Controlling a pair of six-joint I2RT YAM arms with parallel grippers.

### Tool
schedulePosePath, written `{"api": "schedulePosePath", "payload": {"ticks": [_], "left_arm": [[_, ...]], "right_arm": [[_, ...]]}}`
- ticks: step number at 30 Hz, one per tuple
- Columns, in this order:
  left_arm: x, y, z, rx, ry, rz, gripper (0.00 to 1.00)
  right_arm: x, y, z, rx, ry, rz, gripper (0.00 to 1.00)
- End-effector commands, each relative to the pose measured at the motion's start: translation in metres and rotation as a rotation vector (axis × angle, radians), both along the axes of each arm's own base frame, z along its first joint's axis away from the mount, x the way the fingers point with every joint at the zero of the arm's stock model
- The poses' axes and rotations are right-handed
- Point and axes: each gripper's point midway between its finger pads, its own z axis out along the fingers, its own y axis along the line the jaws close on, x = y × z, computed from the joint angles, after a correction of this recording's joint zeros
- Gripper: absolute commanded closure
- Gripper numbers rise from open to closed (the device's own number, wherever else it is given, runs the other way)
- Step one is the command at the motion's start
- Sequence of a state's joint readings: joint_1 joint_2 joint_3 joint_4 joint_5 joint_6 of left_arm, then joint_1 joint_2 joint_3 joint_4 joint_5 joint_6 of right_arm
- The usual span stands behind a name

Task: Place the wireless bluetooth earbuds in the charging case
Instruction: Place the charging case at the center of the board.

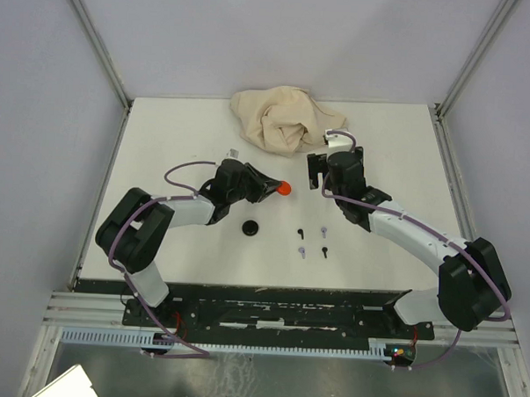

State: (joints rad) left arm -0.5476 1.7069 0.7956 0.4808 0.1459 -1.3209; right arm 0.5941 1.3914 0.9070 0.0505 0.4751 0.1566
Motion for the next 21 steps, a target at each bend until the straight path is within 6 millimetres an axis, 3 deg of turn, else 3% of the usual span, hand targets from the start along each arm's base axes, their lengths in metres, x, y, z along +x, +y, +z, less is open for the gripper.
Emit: {"api": "schedulePosePath", "payload": {"ticks": [1, 12, 21], "left_arm": [[0.000, 0.001, -0.005, 0.155, -0.115, -0.096, 0.97], [-0.005, 0.013, -0.041, 0.268, -0.101, -0.106, 0.97], [-0.006, 0.016, -0.054, 0.336, -0.092, -0.110, 0.97]], "right_arm": [[-0.002, 0.009, 0.015, 0.041, 0.006, 0.037, 0.00], [-0.002, 0.009, 0.011, 0.041, 0.027, 0.059, 0.00], [-0.001, 0.010, 0.009, 0.043, 0.035, 0.066, 0.00]]}}
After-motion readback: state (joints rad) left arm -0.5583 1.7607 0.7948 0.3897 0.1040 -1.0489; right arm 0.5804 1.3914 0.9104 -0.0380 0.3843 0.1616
